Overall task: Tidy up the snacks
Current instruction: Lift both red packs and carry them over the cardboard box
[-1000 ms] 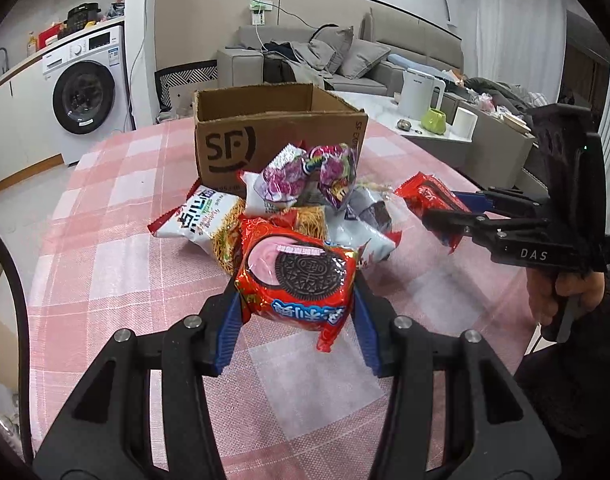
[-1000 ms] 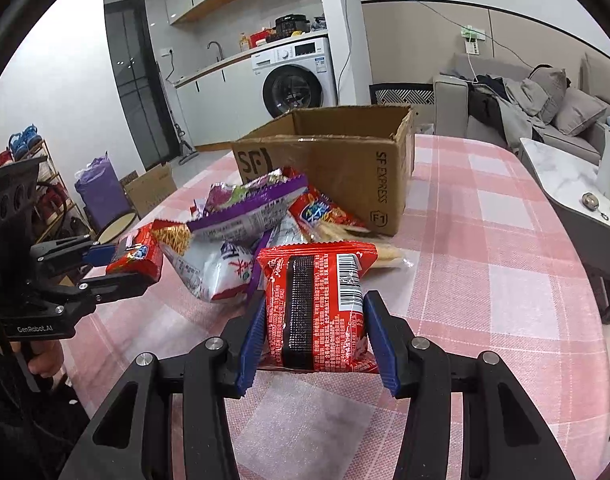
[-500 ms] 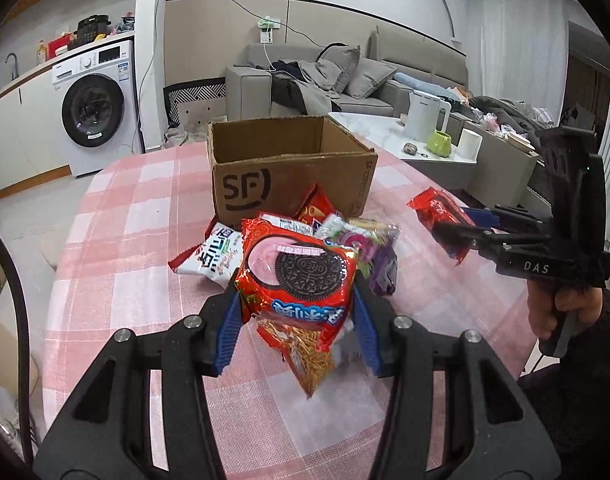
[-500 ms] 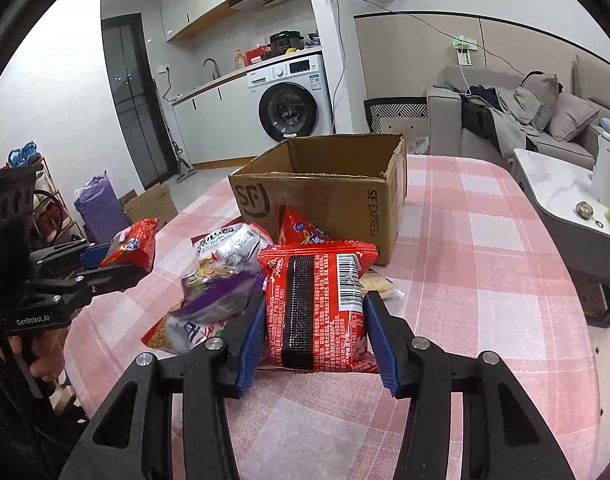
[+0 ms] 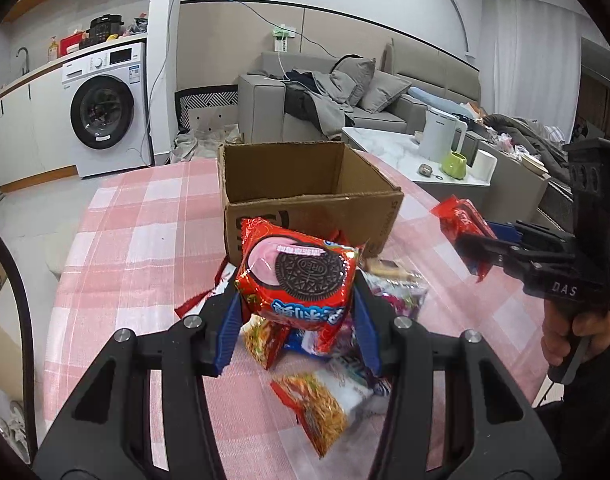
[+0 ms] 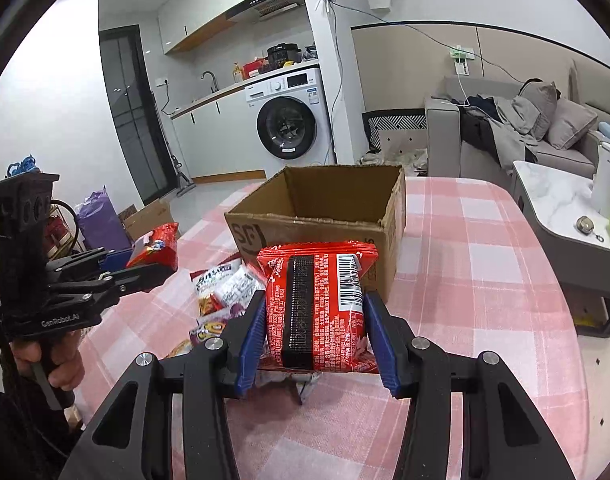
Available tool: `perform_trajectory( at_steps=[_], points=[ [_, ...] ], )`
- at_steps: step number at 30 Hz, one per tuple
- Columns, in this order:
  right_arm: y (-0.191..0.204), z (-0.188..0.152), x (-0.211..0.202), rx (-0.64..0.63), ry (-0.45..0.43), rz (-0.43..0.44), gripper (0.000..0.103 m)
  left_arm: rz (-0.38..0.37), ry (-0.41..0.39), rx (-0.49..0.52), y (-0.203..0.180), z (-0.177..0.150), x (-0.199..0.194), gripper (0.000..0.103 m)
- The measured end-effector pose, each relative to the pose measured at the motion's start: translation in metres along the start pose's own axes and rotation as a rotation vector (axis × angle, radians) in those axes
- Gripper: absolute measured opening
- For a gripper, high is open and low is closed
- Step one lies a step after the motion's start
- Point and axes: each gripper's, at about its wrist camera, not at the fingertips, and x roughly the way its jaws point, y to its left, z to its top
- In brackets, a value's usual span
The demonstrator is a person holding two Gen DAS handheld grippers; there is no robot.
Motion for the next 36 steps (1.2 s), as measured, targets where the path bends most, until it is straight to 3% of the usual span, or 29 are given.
perform_trajectory(
  at_steps=[36],
  points=[
    [-0.007, 0.084, 0.067, 0.023, -0.006, 0.02, 0.049, 0.041, -0.004, -0.022, 0.026, 0.098, 0.111, 0.047]
  ],
)
